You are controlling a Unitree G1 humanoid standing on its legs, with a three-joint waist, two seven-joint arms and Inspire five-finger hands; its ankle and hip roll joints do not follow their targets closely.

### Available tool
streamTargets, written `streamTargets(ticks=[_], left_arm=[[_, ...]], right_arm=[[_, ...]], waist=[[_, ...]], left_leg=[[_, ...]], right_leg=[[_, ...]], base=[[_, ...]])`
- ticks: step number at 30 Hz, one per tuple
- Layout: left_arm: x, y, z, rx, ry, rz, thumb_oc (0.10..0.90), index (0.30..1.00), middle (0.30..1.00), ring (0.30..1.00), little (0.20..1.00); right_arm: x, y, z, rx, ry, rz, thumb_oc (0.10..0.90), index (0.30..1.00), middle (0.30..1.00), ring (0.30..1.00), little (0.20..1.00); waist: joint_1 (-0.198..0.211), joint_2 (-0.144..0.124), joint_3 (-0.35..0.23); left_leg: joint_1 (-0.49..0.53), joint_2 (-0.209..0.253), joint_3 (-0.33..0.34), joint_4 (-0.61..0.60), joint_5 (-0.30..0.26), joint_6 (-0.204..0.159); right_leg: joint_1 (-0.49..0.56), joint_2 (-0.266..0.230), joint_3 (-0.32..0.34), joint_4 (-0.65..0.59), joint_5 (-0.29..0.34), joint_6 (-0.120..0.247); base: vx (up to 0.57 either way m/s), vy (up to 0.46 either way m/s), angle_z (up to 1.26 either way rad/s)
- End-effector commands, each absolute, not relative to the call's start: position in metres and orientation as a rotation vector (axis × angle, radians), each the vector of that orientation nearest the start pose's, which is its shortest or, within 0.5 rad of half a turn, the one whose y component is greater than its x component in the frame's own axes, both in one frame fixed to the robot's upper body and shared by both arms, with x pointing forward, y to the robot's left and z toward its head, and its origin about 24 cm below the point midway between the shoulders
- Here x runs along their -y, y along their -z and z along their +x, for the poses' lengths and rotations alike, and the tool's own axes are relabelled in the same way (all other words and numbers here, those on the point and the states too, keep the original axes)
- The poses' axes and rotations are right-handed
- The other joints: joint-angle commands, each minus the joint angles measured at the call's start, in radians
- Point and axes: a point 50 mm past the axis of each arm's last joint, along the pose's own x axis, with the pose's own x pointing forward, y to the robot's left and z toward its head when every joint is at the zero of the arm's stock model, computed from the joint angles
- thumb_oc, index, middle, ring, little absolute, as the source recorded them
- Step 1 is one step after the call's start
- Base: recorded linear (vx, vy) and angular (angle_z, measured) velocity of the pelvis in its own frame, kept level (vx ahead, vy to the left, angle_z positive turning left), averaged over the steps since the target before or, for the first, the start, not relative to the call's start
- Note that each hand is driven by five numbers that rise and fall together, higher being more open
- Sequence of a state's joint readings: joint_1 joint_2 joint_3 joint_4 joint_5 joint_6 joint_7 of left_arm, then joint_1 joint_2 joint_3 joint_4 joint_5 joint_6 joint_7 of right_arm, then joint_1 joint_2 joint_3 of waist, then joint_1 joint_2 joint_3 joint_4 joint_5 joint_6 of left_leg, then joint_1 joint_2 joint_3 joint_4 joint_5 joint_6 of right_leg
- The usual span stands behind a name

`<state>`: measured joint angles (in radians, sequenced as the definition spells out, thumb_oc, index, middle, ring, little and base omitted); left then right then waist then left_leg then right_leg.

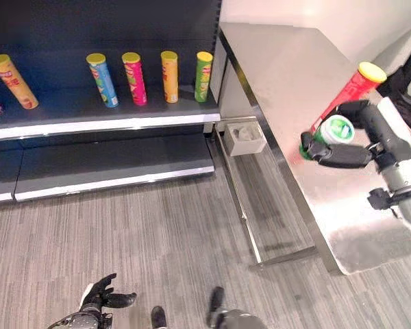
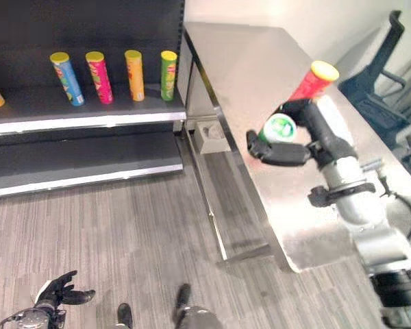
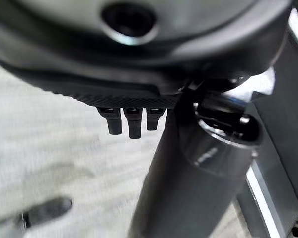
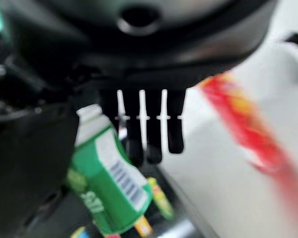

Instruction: Put the goods on the table back onto the shelves and tidy them up.

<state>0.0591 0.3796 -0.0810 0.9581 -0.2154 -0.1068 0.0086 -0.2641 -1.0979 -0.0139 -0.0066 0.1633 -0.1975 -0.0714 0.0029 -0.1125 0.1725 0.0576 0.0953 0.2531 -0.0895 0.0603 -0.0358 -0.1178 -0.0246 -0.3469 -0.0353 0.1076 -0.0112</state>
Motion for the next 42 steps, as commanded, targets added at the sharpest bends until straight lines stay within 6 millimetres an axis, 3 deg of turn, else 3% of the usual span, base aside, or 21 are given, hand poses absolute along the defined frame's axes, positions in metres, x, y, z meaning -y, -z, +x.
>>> streamTargets(ticks=[1,5,8,10,12,13,14,17,18,19,20,25,26,28,29,32,35,36,37,40,42], left_arm=[[-0.273,0.117,0.140,-0.816,-0.186,0.175,0.800,0.900,0.900,0.900,0.900],[-0.264,0.120,0.138,-0.819,-0.168,0.151,0.800,0.900,0.900,0.900,0.900],[-0.258,0.120,0.141,-0.805,-0.181,0.113,0.800,0.900,0.900,0.900,0.900],[-0.259,0.119,0.142,-0.803,-0.181,0.115,0.800,0.900,0.900,0.900,0.900],[-0.263,0.118,0.143,-0.807,-0.167,0.148,0.800,0.900,0.900,0.900,0.900],[-0.263,0.118,0.142,-0.808,-0.167,0.147,0.800,0.900,0.900,0.900,0.900],[-0.264,0.117,0.145,-0.800,-0.161,0.168,0.800,0.900,0.900,0.900,0.900],[-0.265,0.116,0.147,-0.799,-0.164,0.179,0.800,0.900,0.900,0.900,0.900],[-0.266,0.116,0.145,-0.803,-0.169,0.173,0.800,0.900,0.900,0.900,0.900],[-0.263,0.119,0.141,-0.819,-0.163,0.170,0.800,0.900,0.900,0.900,0.900],[-0.263,0.119,0.142,-0.817,-0.155,0.176,0.800,0.900,0.900,0.900,0.900],[-0.274,0.112,0.147,-0.802,-0.152,0.226,0.800,0.900,0.900,0.900,0.900],[-0.281,0.111,0.145,-0.806,-0.178,0.233,0.800,0.900,0.900,0.900,0.900],[-0.284,0.110,0.143,-0.808,-0.190,0.231,0.800,0.900,0.900,0.900,0.900],[-0.287,0.110,0.143,-0.810,-0.195,0.240,0.800,0.900,0.900,0.900,0.900],[-0.289,0.112,0.138,-0.830,-0.210,0.237,0.800,0.900,0.900,0.900,0.900],[-0.289,0.112,0.138,-0.830,-0.209,0.237,0.800,0.900,0.900,0.900,0.900],[-0.286,0.116,0.131,-0.855,-0.194,0.224,0.800,0.900,0.900,0.900,0.900],[-0.284,0.117,0.131,-0.860,-0.185,0.223,0.800,0.900,0.900,0.900,0.900],[-0.279,0.118,0.137,-0.851,-0.150,0.242,0.800,0.900,0.900,0.900,0.900],[-0.272,0.122,0.133,-0.866,-0.145,0.212,0.800,0.900,0.900,0.900,0.900]], right_arm=[[0.281,-0.301,0.264,0.783,0.128,-0.886,0.400,0.300,0.300,0.300,0.300],[0.274,-0.306,0.261,0.825,0.101,-0.879,0.400,0.300,0.300,0.300,0.300],[0.267,-0.309,0.259,0.867,0.084,-0.858,0.400,0.300,0.300,0.300,0.300],[0.268,-0.310,0.259,0.867,0.093,-0.855,0.400,0.300,0.300,0.300,0.300],[0.269,-0.316,0.258,0.883,0.112,-0.853,0.400,0.300,0.300,0.300,0.300],[0.269,-0.316,0.258,0.883,0.111,-0.853,0.400,0.300,0.300,0.300,0.300],[0.272,-0.315,0.260,0.865,0.121,-0.853,0.400,0.300,0.300,0.300,0.300],[0.276,-0.313,0.259,0.850,0.130,-0.853,0.400,0.300,0.300,0.300,0.300],[0.277,-0.313,0.257,0.836,0.121,-0.865,0.400,0.300,0.300,0.300,0.300],[0.280,-0.309,0.255,0.830,0.135,-0.841,0.400,0.300,0.300,0.300,0.300],[0.279,-0.310,0.255,0.839,0.133,-0.832,0.400,0.300,0.300,0.300,0.300],[0.272,-0.317,0.264,0.857,0.136,-0.809,0.400,0.300,0.300,0.300,0.300],[0.266,-0.324,0.268,0.884,0.126,-0.792,0.400,0.300,0.300,0.300,0.300],[0.263,-0.327,0.270,0.896,0.122,-0.787,0.400,0.300,0.300,0.300,0.300],[0.263,-0.328,0.271,0.901,0.127,-0.776,0.400,0.300,0.300,0.300,0.300],[0.265,-0.329,0.270,0.898,0.117,-0.757,0.400,0.300,0.300,0.300,0.300],[0.265,-0.329,0.270,0.898,0.117,-0.757,0.400,0.300,0.300,0.300,0.300],[0.268,-0.339,0.266,0.930,0.129,-0.734,0.400,0.300,0.300,0.300,0.300],[0.271,-0.339,0.266,0.923,0.143,-0.735,0.400,0.300,0.300,0.300,0.300],[0.278,-0.343,0.262,0.923,0.169,-0.751,0.400,0.300,0.300,0.300,0.300],[0.273,-0.357,0.254,1.003,0.156,-0.704,0.400,0.300,0.300,0.300,0.300]], waist=[[0.011,-0.027,-0.038],[0.014,-0.030,-0.035],[0.029,-0.044,-0.011],[0.031,-0.046,-0.009],[0.039,-0.059,-0.015],[0.038,-0.057,-0.017],[0.043,-0.065,-0.024],[0.034,-0.053,-0.034],[0.035,-0.032,-0.040],[0.030,-0.002,-0.060],[0.033,0.004,-0.067],[0.047,-0.001,-0.064],[0.046,-0.003,-0.054],[0.043,-0.003,-0.048],[0.041,0.001,-0.041],[0.020,0.011,-0.030],[0.020,0.012,-0.030],[0.012,0.018,-0.023],[0.003,0.024,-0.022],[-0.018,-0.002,-0.025],[-0.007,-0.009,-0.077]], left_leg=[[-0.024,-0.026,0.023,0.002,-0.049,-0.041],[-0.023,-0.038,0.006,0.057,-0.066,-0.036],[-0.095,-0.015,-0.007,0.214,-0.111,-0.063],[-0.113,0.024,0.001,0.204,-0.095,-0.072],[-0.142,0.120,-0.014,0.127,0.000,-0.091],[-0.137,0.123,-0.014,0.119,0.002,-0.095],[-0.175,0.201,-0.031,0.044,0.082,-0.111],[-0.206,0.259,-0.002,0.008,0.104,-0.136],[-0.197,0.271,0.028,0.002,0.115,-0.138],[-0.176,0.254,0.049,0.002,0.108,-0.154],[-0.168,0.233,0.053,0.002,0.103,-0.147],[-0.107,0.103,0.100,0.003,0.040,-0.068],[-0.077,0.053,0.117,0.002,0.010,-0.032],[-0.053,0.029,0.107,0.002,-0.024,-0.022],[-0.051,0.021,0.123,0.002,-0.017,-0.007],[-0.019,0.003,0.117,0.002,-0.050,-0.001],[-0.019,0.003,0.117,0.002,-0.050,-0.001],[0.028,-0.014,0.095,0.002,-0.108,-0.019],[0.036,-0.006,0.089,0.002,-0.114,-0.027],[0.042,-0.021,0.072,0.002,-0.117,-0.028],[0.051,-0.001,0.070,0.002,-0.111,-0.047]], right_leg=[[0.072,-0.029,0.054,-0.004,-0.062,0.139],[0.098,-0.024,0.056,-0.023,-0.063,0.130],[0.143,-0.036,0.026,-0.044,-0.076,0.120],[0.148,-0.040,0.009,-0.047,-0.080,0.124],[0.140,-0.065,-0.003,-0.048,-0.089,0.136],[0.141,-0.062,-0.004,-0.047,-0.093,0.135],[0.141,-0.080,-0.009,-0.047,-0.113,0.149],[0.178,-0.094,-0.016,-0.049,-0.151,0.163],[0.180,-0.095,-0.026,-0.044,-0.143,0.164],[0.191,-0.122,-0.032,-0.026,-0.138,0.177],[0.199,-0.146,-0.029,-0.013,-0.137,0.184],[0.158,-0.285,0.004,0.194,-0.092,0.207],[0.116,-0.338,0.011,0.308,-0.012,0.217],[0.098,-0.362,0.032,0.380,0.004,0.231],[0.070,-0.366,0.024,0.419,0.024,0.217],[0.001,-0.321,0.049,0.436,0.008,0.203],[0.001,-0.320,0.049,0.435,0.008,0.203],[-0.053,-0.250,-0.004,0.238,-0.035,0.215],[-0.048,-0.222,-0.012,0.158,-0.014,0.218],[-0.044,-0.184,0.039,0.011,0.035,0.220],[0.027,-0.152,0.001,-0.045,0.046,0.207]], base=[[0.14,-0.020,-0.07],[0.10,-0.035,0.06],[0.02,-0.025,0.21],[0.04,0.091,0.38],[0.06,0.193,0.41],[0.15,0.207,0.19],[0.15,0.118,0.11],[0.23,0.241,0.26],[0.29,0.457,0.16],[0.26,0.522,0.06],[0.33,0.511,-0.08],[0.21,0.393,-0.02],[0.15,0.355,0.13],[0.16,0.267,-0.26],[0.14,0.249,-0.13],[0.13,0.141,0.19],[0.13,0.011,0.03],[0.40,-0.037,0.06],[0.40,-0.089,-0.25],[0.17,-0.156,0.11],[0.33,-0.283,0.98]])
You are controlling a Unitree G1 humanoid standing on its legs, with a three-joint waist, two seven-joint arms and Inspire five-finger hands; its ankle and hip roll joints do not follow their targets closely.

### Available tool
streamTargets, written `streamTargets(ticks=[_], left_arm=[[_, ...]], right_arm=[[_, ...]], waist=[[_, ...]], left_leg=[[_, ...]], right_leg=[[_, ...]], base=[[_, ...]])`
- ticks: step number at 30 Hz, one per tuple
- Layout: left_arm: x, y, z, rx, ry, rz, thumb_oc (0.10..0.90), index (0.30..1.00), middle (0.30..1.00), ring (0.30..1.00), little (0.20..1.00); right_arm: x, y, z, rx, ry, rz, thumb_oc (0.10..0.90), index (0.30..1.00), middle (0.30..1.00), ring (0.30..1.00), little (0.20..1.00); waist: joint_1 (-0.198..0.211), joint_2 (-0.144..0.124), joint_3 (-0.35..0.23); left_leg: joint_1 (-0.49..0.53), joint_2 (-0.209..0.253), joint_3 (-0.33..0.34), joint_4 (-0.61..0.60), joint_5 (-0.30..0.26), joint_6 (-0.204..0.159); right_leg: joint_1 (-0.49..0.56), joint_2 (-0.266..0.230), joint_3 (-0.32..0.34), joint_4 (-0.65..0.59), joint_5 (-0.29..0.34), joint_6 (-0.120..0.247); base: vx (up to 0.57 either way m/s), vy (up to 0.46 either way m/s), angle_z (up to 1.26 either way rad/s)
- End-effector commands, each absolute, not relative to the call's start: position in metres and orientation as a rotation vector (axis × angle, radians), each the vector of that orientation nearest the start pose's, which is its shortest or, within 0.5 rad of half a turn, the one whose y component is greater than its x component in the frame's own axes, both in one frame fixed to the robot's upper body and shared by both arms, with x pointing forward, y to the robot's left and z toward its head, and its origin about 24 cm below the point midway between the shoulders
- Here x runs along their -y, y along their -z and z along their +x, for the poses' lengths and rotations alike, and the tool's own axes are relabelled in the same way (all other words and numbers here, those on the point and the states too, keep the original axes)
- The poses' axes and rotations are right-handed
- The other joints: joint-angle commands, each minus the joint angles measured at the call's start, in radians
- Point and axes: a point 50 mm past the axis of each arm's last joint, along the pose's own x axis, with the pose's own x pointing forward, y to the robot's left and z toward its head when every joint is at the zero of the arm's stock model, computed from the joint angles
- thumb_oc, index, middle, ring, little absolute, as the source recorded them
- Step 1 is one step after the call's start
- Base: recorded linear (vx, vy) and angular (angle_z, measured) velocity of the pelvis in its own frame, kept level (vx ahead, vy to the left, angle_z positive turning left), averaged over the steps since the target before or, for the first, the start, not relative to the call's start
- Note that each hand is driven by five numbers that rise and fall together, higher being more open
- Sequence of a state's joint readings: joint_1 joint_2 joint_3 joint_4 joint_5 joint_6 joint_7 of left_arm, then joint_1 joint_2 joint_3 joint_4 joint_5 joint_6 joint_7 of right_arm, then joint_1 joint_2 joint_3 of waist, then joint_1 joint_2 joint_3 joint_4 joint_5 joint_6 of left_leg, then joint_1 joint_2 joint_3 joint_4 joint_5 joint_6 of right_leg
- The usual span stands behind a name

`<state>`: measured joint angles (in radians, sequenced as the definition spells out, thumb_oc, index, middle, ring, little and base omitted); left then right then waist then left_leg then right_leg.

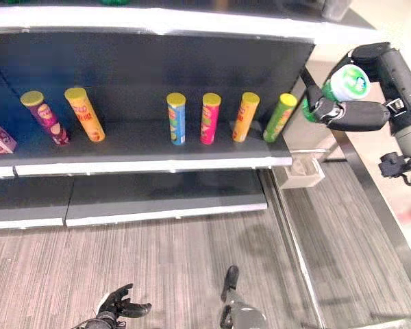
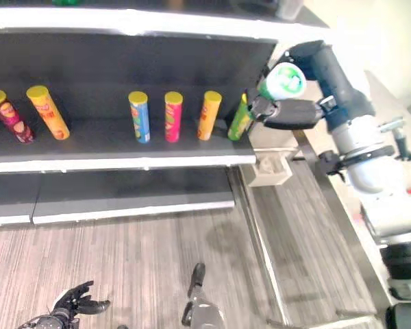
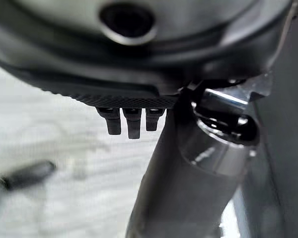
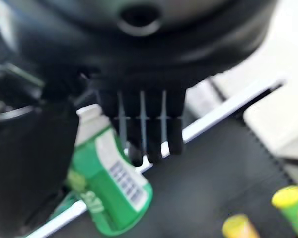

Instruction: Put the goods on the table back onto the shelves and tidy them up.

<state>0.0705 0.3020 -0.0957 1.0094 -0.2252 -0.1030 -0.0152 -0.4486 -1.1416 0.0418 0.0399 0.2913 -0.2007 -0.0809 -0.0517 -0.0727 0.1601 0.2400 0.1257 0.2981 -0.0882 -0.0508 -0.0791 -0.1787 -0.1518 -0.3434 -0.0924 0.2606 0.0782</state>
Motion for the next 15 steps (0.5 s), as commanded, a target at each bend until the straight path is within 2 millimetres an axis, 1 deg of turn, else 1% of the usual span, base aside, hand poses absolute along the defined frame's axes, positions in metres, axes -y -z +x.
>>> streamTargets(ticks=[1,4,5,6,7,8,10,11,13,14,15], left_arm=[[-0.270,0.123,0.133,-0.865,-0.138,0.211,0.800,0.900,0.900,0.900,0.900],[-0.266,0.124,0.132,-0.869,-0.136,0.199,0.800,0.900,0.900,0.900,0.900],[-0.268,0.125,0.131,-0.874,-0.163,0.177,0.800,0.900,0.900,0.900,0.900],[-0.270,0.123,0.132,-0.868,-0.178,0.171,0.800,0.900,0.900,0.900,0.900],[-0.270,0.123,0.133,-0.862,-0.186,0.162,0.800,0.900,0.900,0.900,0.900],[-0.272,0.122,0.134,-0.858,-0.196,0.153,0.800,0.900,0.900,0.900,0.900],[-0.273,0.120,0.136,-0.848,-0.204,0.145,0.800,0.900,0.900,0.900,0.900],[-0.274,0.121,0.135,-0.852,-0.206,0.146,0.800,0.900,0.900,0.900,0.900],[-0.275,0.123,0.131,-0.870,-0.213,0.146,0.800,0.900,0.900,0.900,0.900],[-0.275,0.124,0.129,-0.883,-0.210,0.147,0.800,0.900,0.900,0.900,0.900],[-0.275,0.125,0.127,-0.893,-0.205,0.150,0.800,0.900,0.900,0.900,0.900]], right_arm=[[0.272,-0.363,0.253,1.026,0.160,-0.705,0.400,0.300,0.300,0.300,0.300],[0.267,-0.367,0.255,1.039,0.146,-0.704,0.400,0.300,0.300,0.300,0.300],[0.261,-0.374,0.260,1.037,0.132,-0.724,0.400,0.300,0.300,0.300,0.300],[0.256,-0.381,0.267,1.031,0.112,-0.723,0.400,0.300,0.300,0.300,0.300],[0.251,-0.384,0.270,1.030,0.093,-0.718,0.400,0.300,0.300,0.300,0.300],[0.243,-0.392,0.274,1.039,0.063,-0.709,0.400,0.300,0.300,0.300,0.300],[0.236,-0.398,0.276,1.055,0.030,-0.672,0.400,0.300,0.300,0.300,0.300],[0.235,-0.400,0.276,1.059,0.017,-0.649,0.400,0.300,0.300,0.300,0.300],[0.233,-0.404,0.279,1.056,-0.002,-0.614,0.400,0.300,0.300,0.300,0.300],[0.232,-0.405,0.280,1.050,-0.011,-0.611,0.400,0.300,0.300,0.300,0.300],[0.231,-0.406,0.282,1.042,-0.015,-0.611,0.400,0.300,0.300,0.300,0.300]], waist=[[0.049,-0.049,-0.073],[0.047,-0.047,-0.084],[0.059,-0.052,-0.091],[0.073,-0.066,-0.078],[0.077,-0.072,-0.068],[0.089,-0.080,-0.053],[0.102,-0.087,-0.034],[0.107,-0.089,-0.029],[0.110,-0.094,-0.019],[0.109,-0.094,-0.019],[0.110,-0.093,-0.022]], left_leg=[[-0.129,-0.022,0.026,0.001,0.001,-0.010],[-0.118,-0.005,0.028,0.001,0.001,-0.021],[-0.094,0.013,0.033,0.014,0.002,-0.039],[-0.120,0.030,0.028,0.114,-0.025,-0.054],[-0.146,0.041,0.020,0.172,-0.034,-0.060],[-0.191,0.058,-0.002,0.276,-0.028,-0.077],[-0.248,0.082,-0.030,0.394,0.018,-0.097],[-0.269,0.088,-0.044,0.433,0.035,-0.104],[-0.293,0.110,-0.044,0.446,0.056,-0.106],[-0.289,0.121,-0.028,0.409,0.053,-0.101],[-0.284,0.122,-0.017,0.367,0.044,-0.095]], right_leg=[[0.096,-0.016,-0.008,0.009,-0.116,0.113],[0.116,-0.002,-0.020,0.005,-0.133,0.106],[0.145,0.020,-0.028,0.005,-0.165,0.089],[0.159,0.028,-0.030,0.005,-0.183,0.074],[0.168,0.031,-0.034,0.005,-0.194,0.063],[0.186,0.037,-0.041,0.005,-0.210,0.045],[0.202,0.046,-0.053,0.005,-0.224,0.026],[0.208,0.050,-0.061,0.005,-0.231,0.020],[0.221,0.056,-0.078,0.005,-0.244,0.017],[0.223,0.055,-0.084,0.005,-0.246,0.021],[0.222,0.050,-0.086,0.005,-0.248,0.026]], base=[[0.16,-0.163,0.19],[0.15,-0.136,0.08],[0.24,-0.294,-0.01],[0.20,-0.311,-0.01],[0.08,-0.266,0.02],[0.03,-0.188,0.04],[0.04,-0.157,0.10],[0.03,-0.104,0.12],[0.03,-0.041,0.13],[0.05,0.033,0.24],[0.06,0.079,0.24]])
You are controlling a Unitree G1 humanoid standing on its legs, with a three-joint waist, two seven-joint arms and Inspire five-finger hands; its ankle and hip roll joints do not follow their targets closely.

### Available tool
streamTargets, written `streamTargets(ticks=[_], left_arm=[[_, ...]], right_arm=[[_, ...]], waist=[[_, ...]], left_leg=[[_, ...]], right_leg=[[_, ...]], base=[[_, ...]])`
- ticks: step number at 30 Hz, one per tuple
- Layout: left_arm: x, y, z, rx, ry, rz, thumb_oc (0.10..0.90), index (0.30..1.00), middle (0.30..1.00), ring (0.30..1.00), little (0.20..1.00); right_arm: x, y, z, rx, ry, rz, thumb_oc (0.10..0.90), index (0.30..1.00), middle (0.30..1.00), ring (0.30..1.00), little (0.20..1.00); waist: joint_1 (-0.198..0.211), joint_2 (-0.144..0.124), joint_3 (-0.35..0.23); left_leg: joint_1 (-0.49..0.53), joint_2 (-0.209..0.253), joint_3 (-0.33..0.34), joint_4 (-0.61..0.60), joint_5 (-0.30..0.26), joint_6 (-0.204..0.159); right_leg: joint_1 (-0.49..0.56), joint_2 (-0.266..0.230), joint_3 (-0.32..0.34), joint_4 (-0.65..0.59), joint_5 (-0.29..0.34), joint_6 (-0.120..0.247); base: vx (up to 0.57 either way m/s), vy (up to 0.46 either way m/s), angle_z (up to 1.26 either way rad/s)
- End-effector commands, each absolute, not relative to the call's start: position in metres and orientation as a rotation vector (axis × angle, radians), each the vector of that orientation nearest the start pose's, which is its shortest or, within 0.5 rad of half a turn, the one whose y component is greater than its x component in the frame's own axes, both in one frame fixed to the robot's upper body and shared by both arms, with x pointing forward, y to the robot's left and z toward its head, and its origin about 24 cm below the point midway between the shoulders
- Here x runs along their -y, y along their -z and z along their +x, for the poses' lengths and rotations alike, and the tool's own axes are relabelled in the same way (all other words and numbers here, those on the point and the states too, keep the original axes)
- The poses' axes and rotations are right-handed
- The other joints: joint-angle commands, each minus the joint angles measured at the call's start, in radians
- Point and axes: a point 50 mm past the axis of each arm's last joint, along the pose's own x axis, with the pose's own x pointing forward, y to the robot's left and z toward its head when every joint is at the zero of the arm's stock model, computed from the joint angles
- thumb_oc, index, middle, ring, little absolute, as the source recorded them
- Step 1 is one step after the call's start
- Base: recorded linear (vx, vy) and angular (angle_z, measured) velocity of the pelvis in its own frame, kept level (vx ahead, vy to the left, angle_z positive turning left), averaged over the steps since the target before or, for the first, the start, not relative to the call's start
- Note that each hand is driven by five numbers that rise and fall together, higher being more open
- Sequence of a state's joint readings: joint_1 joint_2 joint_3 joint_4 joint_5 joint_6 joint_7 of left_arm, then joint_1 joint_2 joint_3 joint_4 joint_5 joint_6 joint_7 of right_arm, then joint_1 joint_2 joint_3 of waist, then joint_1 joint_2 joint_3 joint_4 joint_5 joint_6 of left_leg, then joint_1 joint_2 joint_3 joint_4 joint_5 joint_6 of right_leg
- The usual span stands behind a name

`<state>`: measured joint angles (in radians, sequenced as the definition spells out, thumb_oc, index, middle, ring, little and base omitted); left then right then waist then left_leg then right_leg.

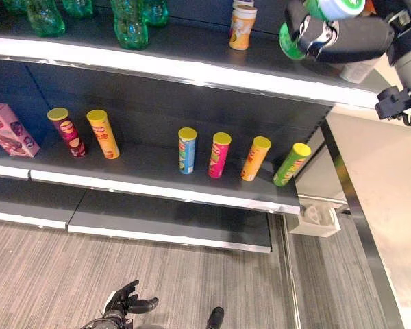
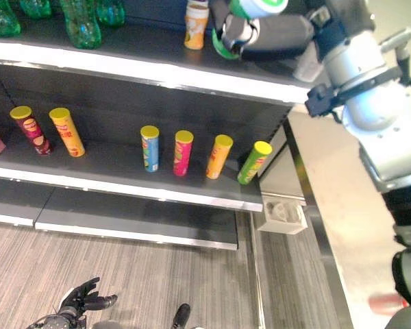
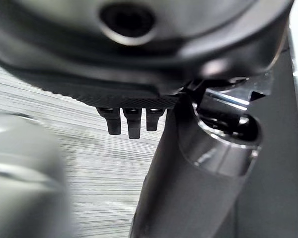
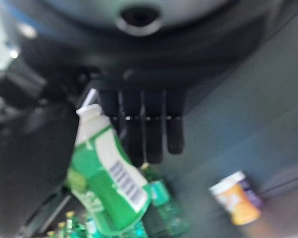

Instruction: Put the goods on the table back onto the shelves and tidy them up.

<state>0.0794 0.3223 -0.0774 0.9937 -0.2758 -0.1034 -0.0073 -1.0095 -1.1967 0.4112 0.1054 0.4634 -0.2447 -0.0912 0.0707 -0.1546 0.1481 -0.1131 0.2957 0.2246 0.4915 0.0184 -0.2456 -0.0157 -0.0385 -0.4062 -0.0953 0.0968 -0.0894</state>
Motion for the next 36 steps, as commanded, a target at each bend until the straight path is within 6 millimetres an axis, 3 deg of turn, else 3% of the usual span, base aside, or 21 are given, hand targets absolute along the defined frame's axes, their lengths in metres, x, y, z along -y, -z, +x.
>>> streamTargets(ticks=[1,2,3,5,9,18,27,36], left_arm=[[-0.276,0.126,0.124,-0.905,-0.202,0.158,0.800,0.900,0.900,0.900,0.900],[-0.276,0.126,0.124,-0.905,-0.202,0.157,0.800,0.900,0.900,0.900,0.900],[-0.278,0.126,0.122,-0.912,-0.209,0.159,0.800,0.900,0.900,0.900,0.900],[-0.282,0.126,0.121,-0.917,-0.229,0.170,0.800,0.900,0.900,0.900,0.900],[-0.280,0.128,0.116,-0.928,-0.226,0.166,0.800,0.900,0.900,0.900,0.900],[-0.293,0.123,0.118,-0.915,-0.250,0.209,0.800,0.900,0.900,0.900,0.900],[-0.291,0.123,0.119,-0.911,-0.235,0.206,0.800,0.900,0.900,0.900,0.900],[-0.292,0.122,0.121,-0.900,-0.240,0.207,0.800,0.900,0.900,0.900,0.900]], right_arm=[[0.232,-0.406,0.284,1.034,-0.012,-0.608,0.400,0.300,0.300,0.300,0.300],[0.232,-0.406,0.284,1.034,-0.013,-0.608,0.400,0.300,0.300,0.300,0.300],[0.234,-0.404,0.288,1.012,-0.008,-0.610,0.400,0.300,0.300,0.300,0.300],[0.241,-0.406,0.291,0.997,0.026,-0.612,0.400,0.300,0.300,0.300,0.300],[0.244,-0.401,0.304,0.926,0.039,-0.613,0.400,0.300,0.300,0.300,0.300],[0.254,-0.397,0.315,0.839,0.084,-0.676,0.400,0.300,0.300,0.300,0.300],[0.252,-0.396,0.314,0.803,0.013,-0.709,0.400,0.300,0.300,0.300,0.300],[0.254,-0.391,0.324,0.759,0.029,-0.704,0.400,0.300,0.300,0.300,0.300]], waist=[[-0.011,-0.012,-0.014],[-0.011,-0.013,-0.014],[-0.002,-0.008,-0.021],[0.013,-0.002,-0.024],[0.014,0.020,-0.057],[0.016,-0.010,-0.068],[0.000,-0.042,-0.064],[0.004,-0.048,-0.058]], left_leg=[[0.073,-0.049,0.064,-0.267,-0.030,0.075],[0.075,-0.051,0.066,-0.272,-0.027,0.076],[0.067,-0.045,0.050,-0.386,0.009,0.075],[0.039,-0.030,0.008,-0.470,0.068,0.067],[0.100,-0.062,-0.012,-0.575,0.073,0.065],[0.142,-0.140,0.046,-0.579,0.018,0.112],[0.143,-0.151,0.061,-0.579,0.006,0.125],[0.156,-0.150,0.065,-0.579,-0.001,0.126]], right_leg=[[0.057,-0.068,-0.023,0.008,-0.084,0.201],[0.057,-0.070,-0.023,0.008,-0.084,0.201],[0.051,-0.071,-0.017,0.008,-0.089,0.210],[0.056,-0.065,-0.004,0.008,-0.111,0.215],[0.072,-0.071,0.010,0.008,-0.102,0.224],[0.090,-0.144,0.032,0.019,-0.043,0.264],[0.070,-0.156,0.038,0.035,-0.028,0.276],[0.079,-0.152,0.036,0.028,-0.025,0.277]], base=[[0.04,0.067,0.16],[0.07,0.132,0.05],[0.09,0.141,-0.09],[0.12,0.138,-0.11],[0.15,0.137,-0.11],[0.11,0.160,-0.02],[0.02,0.017,-0.11],[0.01,-0.009,-0.07]])
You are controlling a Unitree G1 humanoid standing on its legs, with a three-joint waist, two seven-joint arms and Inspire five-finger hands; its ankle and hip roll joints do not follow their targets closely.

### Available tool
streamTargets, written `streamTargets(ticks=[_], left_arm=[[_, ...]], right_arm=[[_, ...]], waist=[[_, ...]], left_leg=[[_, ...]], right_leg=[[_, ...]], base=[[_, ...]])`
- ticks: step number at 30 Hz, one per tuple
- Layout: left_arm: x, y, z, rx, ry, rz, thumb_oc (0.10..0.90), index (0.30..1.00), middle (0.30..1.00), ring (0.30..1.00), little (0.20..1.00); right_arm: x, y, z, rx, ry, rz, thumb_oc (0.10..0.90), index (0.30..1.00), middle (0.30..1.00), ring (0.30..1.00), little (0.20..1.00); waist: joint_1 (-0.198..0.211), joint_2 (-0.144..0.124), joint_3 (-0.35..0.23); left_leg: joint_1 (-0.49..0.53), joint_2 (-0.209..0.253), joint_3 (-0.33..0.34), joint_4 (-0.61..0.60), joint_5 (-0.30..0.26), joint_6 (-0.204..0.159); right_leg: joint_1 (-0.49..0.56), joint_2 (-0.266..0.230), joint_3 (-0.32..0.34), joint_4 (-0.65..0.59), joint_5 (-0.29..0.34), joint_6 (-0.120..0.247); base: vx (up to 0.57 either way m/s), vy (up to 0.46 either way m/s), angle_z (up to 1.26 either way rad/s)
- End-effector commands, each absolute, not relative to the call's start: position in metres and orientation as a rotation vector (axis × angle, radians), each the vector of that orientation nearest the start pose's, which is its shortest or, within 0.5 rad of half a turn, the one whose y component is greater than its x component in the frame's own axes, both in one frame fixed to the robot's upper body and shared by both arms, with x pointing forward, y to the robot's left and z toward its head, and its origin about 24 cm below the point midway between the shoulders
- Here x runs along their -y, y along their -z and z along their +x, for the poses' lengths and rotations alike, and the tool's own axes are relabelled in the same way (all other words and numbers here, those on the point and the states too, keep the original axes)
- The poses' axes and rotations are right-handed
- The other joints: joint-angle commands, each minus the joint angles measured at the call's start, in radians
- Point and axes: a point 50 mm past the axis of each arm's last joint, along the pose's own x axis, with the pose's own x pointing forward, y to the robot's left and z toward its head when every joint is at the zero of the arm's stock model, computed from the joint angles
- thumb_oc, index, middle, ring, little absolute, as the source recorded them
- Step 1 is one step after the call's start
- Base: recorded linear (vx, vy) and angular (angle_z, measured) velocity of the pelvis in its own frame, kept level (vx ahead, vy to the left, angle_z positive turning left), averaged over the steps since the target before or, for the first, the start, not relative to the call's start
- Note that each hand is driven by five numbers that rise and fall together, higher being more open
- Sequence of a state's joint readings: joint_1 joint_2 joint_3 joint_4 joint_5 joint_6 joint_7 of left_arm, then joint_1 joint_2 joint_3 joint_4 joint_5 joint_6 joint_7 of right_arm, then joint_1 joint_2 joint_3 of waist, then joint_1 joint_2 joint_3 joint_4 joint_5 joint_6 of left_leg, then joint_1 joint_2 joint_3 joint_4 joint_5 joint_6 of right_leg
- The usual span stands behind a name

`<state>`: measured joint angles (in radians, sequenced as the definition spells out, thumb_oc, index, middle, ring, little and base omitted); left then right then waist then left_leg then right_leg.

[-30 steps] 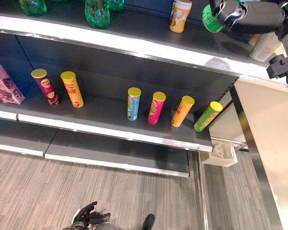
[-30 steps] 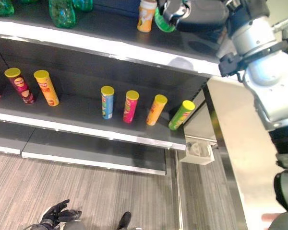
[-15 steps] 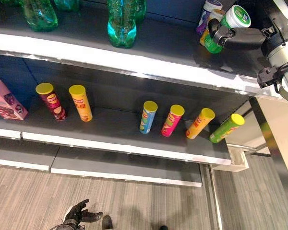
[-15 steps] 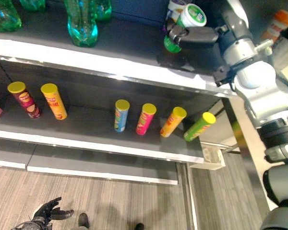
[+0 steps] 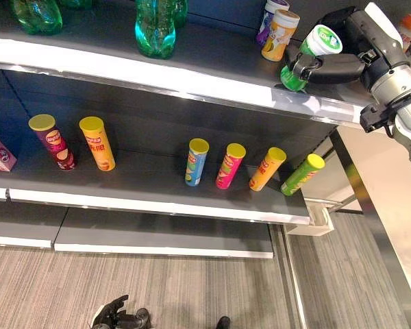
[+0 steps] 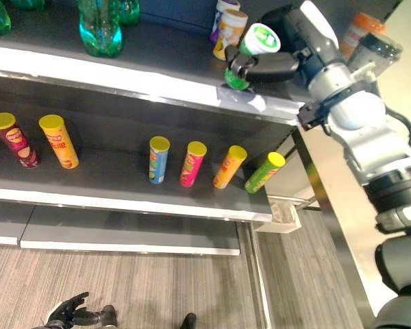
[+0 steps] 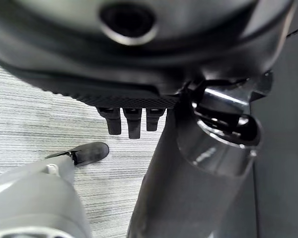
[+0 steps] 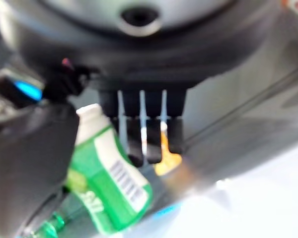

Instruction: Put the goods on the table back onto the shelves and tidy them up.

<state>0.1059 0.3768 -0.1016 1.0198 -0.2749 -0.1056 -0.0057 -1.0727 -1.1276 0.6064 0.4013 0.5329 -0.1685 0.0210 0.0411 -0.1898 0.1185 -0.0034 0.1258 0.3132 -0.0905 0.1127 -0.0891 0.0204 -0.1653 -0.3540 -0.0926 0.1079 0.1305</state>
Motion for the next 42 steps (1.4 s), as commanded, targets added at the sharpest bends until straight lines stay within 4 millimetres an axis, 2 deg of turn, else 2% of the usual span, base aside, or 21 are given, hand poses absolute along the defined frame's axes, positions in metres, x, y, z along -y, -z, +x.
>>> streamTargets(ticks=[1,10,20,42], left_arm=[[-0.292,0.122,0.120,-0.902,-0.240,0.207,0.800,0.900,0.900,0.900,0.900],[-0.292,0.123,0.118,-0.915,-0.231,0.221,0.800,0.900,0.900,0.900,0.900],[-0.293,0.122,0.121,-0.909,-0.230,0.228,0.800,0.900,0.900,0.900,0.900],[-0.294,0.120,0.125,-0.892,-0.222,0.249,0.800,0.900,0.900,0.900,0.900]], right_arm=[[0.254,-0.392,0.325,0.757,0.036,-0.704,0.400,0.300,0.300,0.300,0.300],[0.252,-0.394,0.329,0.750,0.040,-0.692,0.400,0.300,0.300,0.300,0.300],[0.244,-0.394,0.336,0.746,0.015,-0.651,0.400,0.300,0.300,0.300,0.300],[0.245,-0.394,0.335,0.727,0.034,-0.771,0.400,0.300,0.300,0.300,0.300]], waist=[[0.034,-0.013,-0.028],[0.038,-0.011,-0.022],[0.047,-0.020,-0.019],[0.039,-0.021,-0.018]], left_leg=[[0.046,0.020,-0.025,0.003,-0.095,-0.030],[0.038,0.017,-0.032,0.003,-0.091,-0.031],[0.037,0.016,-0.041,0.003,-0.092,-0.030],[0.039,0.016,-0.049,0.003,-0.095,-0.031]], right_leg=[[0.044,-0.025,-0.017,0.025,-0.035,0.057],[0.045,-0.025,-0.029,0.020,-0.031,0.058],[0.049,-0.025,-0.039,0.021,-0.030,0.059],[0.054,-0.023,-0.048,0.022,-0.030,0.058]], base=[[0.00,0.000,0.00],[0.00,0.000,0.00],[0.00,-0.005,0.04],[0.00,-0.002,0.02]])
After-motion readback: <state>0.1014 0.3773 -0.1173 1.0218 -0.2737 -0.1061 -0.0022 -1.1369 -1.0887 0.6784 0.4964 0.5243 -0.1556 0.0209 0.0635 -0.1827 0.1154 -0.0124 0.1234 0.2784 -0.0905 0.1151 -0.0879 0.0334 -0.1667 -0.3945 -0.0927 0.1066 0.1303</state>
